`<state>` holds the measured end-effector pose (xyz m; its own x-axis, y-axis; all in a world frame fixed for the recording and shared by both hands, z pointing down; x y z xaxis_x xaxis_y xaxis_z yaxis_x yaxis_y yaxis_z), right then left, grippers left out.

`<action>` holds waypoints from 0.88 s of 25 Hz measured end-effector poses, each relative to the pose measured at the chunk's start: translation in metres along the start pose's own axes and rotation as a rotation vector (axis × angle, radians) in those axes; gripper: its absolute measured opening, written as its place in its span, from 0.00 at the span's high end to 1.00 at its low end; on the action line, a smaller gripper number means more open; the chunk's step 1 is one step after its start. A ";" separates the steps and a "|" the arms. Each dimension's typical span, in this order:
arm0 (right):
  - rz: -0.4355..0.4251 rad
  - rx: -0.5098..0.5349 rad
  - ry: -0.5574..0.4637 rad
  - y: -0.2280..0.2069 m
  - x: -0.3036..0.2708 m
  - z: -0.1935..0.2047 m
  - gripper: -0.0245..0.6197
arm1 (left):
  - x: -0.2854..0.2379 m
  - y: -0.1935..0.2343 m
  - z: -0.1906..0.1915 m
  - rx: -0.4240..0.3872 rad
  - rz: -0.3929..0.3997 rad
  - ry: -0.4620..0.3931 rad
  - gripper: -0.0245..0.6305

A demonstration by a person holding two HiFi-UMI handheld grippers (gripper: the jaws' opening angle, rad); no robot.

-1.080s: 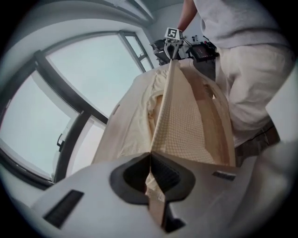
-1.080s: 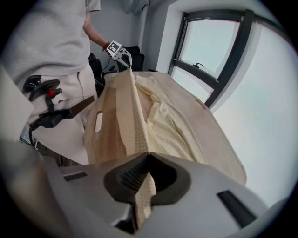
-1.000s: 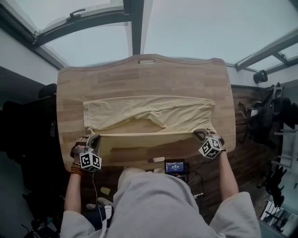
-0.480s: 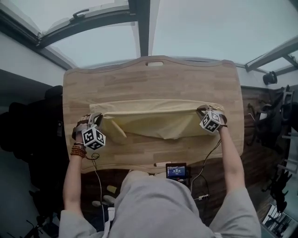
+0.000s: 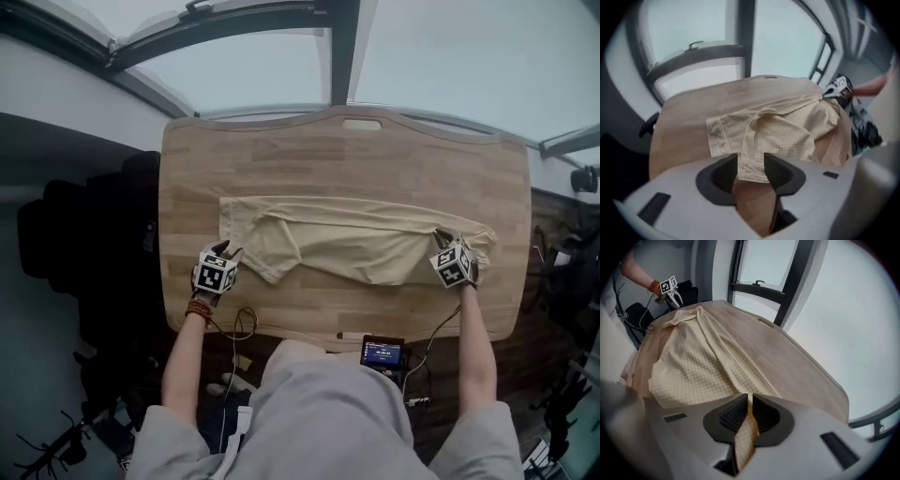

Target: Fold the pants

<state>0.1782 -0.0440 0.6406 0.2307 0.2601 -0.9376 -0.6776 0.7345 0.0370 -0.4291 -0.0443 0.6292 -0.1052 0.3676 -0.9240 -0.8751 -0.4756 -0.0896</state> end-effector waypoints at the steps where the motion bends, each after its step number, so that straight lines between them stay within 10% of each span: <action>1: -0.002 -0.007 0.003 0.008 0.000 0.003 0.91 | -0.009 -0.003 0.011 0.082 -0.003 0.013 0.68; 7: -0.024 -0.060 0.046 0.036 -0.012 0.014 0.91 | -0.036 -0.002 0.023 0.137 -0.170 -0.029 0.80; 16: -0.028 -0.089 0.079 0.047 -0.015 0.018 0.91 | 0.027 0.030 -0.021 -0.250 -0.019 -0.056 0.93; 22: -0.014 -0.093 0.090 0.062 -0.003 0.019 0.91 | 0.021 0.090 -0.084 -0.569 -0.064 -0.071 0.93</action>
<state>0.1492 0.0127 0.6525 0.1794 0.1898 -0.9653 -0.7374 0.6755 -0.0042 -0.4702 -0.1467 0.5704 -0.1093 0.4529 -0.8848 -0.4906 -0.7988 -0.3483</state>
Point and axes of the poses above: the fingertips, and each gripper's own axes: x backward along the fingers, y to its left, z out of its underside, the point moved 8 cm from there along x, backward along the fingers, and after that the axes turned 10 degrees about -z, right-handed, at the moved point
